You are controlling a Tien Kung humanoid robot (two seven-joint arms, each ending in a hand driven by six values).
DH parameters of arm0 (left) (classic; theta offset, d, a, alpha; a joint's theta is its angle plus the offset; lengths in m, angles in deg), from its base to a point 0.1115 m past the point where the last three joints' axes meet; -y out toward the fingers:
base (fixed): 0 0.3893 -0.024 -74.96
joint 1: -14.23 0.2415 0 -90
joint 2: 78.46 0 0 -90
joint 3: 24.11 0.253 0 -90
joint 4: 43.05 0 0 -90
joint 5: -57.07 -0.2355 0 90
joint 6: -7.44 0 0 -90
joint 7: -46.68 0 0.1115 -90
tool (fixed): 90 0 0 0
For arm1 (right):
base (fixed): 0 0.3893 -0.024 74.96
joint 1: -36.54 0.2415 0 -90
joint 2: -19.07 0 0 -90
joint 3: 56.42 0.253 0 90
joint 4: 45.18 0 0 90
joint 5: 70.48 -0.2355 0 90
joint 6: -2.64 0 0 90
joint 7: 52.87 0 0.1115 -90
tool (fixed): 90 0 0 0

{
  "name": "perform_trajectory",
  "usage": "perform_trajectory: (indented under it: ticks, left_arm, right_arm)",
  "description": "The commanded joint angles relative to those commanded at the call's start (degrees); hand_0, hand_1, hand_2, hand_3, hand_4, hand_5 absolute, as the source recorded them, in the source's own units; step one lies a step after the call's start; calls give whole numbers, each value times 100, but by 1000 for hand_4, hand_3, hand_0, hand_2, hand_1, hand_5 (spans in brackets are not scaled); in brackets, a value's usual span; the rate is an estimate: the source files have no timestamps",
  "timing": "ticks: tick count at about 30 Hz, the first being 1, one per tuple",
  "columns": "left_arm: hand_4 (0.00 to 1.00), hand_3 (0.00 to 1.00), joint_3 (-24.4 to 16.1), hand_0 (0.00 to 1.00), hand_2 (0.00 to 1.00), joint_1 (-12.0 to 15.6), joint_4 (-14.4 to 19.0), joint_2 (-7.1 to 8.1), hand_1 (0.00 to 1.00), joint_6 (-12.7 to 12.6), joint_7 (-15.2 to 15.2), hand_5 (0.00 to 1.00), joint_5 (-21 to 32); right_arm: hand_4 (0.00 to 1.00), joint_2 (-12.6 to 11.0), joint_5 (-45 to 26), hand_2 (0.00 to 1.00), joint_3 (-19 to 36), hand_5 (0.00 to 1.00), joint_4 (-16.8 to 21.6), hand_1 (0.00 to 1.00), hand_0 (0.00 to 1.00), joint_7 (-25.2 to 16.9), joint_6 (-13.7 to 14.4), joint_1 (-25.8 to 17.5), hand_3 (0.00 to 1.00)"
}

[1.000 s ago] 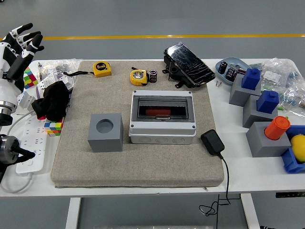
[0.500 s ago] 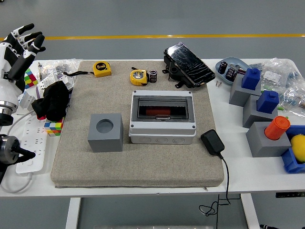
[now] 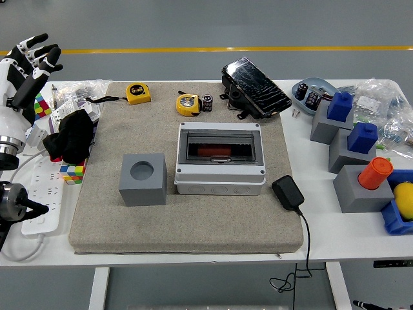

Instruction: Fetch the battery,place it into the box,close the lid of the box

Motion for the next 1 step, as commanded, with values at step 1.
perform_trajectory:
  ticks: [1]
  left_arm:
    - [998, 743, 10, 600, 706, -6, -4, 0, 742, 2, -1, 486, 1]
  right_arm:
    - [902, -1, -1, 622, 8, 491, -1, 659, 668, 0, 0, -4, 533]
